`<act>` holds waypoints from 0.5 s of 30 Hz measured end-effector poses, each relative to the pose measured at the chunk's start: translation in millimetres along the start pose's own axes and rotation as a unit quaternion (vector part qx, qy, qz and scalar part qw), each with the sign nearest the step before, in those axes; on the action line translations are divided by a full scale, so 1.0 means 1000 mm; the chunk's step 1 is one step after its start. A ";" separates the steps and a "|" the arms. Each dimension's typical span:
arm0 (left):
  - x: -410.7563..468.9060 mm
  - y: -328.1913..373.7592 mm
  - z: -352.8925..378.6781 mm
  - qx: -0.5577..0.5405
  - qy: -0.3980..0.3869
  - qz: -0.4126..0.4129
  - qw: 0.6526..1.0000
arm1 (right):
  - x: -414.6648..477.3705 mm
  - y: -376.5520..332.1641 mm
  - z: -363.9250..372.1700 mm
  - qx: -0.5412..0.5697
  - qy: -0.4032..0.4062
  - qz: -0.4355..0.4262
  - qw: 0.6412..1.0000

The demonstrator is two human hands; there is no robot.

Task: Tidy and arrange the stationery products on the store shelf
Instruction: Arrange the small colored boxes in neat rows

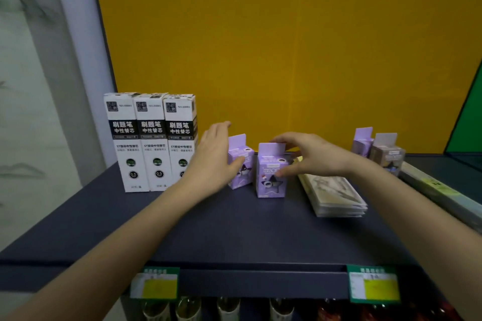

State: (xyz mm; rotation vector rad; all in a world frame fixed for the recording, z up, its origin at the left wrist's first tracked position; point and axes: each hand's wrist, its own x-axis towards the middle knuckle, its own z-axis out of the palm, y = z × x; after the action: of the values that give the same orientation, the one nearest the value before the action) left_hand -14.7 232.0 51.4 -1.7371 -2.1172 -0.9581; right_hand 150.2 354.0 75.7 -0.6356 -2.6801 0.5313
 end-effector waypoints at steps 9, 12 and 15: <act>0.021 -0.003 0.028 -0.034 -0.072 -0.118 0.990 | 0.000 0.000 0.009 0.003 0.020 -0.005 1.000; 0.018 -0.004 0.029 -0.021 -0.052 -0.104 0.993 | -0.003 -0.001 0.010 0.012 0.021 -0.004 1.000; 0.017 0.000 0.023 -0.014 -0.019 -0.063 0.998 | -0.012 -0.004 0.007 0.036 0.045 -0.012 0.998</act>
State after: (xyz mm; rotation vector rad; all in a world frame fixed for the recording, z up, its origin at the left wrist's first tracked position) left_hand -14.2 259.0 43.5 -1.6644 -2.2708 -0.9982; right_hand 156.5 343.1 68.2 -0.5933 -2.5691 0.5752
